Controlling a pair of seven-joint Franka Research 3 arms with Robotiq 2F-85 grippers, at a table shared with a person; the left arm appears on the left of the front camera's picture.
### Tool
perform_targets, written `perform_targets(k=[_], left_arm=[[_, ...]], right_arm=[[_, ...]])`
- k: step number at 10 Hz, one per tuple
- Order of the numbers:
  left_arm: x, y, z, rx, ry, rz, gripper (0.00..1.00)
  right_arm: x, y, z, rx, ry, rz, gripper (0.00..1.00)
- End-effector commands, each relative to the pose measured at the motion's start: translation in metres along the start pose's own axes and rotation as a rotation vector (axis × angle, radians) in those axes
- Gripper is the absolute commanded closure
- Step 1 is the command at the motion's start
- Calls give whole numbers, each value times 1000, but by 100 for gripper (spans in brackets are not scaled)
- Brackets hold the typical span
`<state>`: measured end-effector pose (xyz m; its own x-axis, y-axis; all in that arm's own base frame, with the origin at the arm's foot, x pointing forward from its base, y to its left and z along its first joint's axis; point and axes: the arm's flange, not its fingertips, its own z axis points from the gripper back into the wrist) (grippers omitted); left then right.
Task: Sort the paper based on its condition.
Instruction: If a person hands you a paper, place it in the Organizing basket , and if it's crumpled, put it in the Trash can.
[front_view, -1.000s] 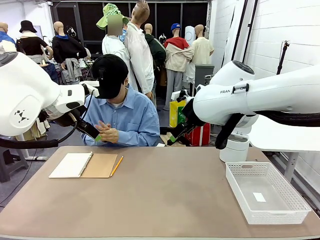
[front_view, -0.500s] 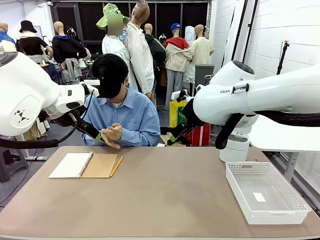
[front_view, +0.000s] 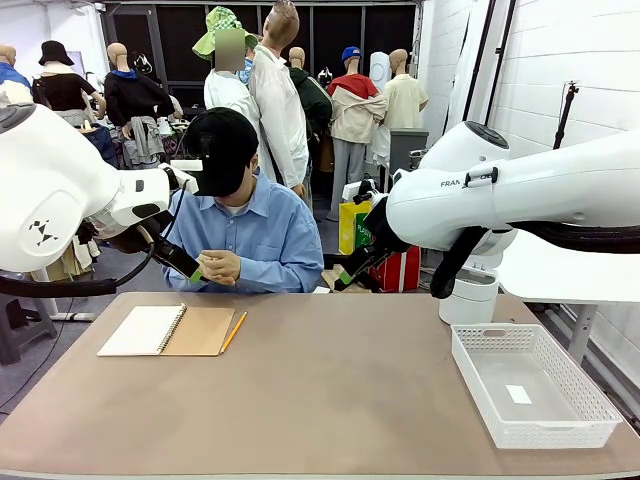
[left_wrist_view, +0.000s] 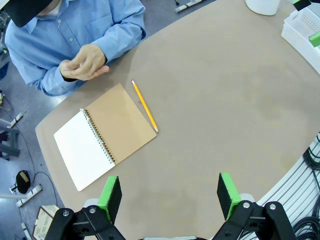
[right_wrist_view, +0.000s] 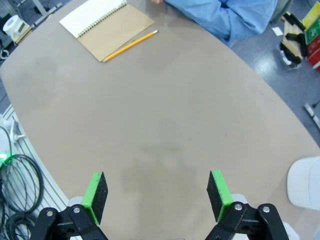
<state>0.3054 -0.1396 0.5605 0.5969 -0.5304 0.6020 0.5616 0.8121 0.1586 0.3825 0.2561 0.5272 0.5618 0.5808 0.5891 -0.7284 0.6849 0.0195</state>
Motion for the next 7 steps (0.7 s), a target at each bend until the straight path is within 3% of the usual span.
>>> perform_targets(k=[1, 7], left_arm=[[0, 1, 0, -1, -1, 1, 0], [0, 1, 0, -1, -1, 1, 0]], right_arm=[[-1, -1, -1, -13, 11, 6, 0], [-1, -1, -1, -13, 11, 6, 0]])
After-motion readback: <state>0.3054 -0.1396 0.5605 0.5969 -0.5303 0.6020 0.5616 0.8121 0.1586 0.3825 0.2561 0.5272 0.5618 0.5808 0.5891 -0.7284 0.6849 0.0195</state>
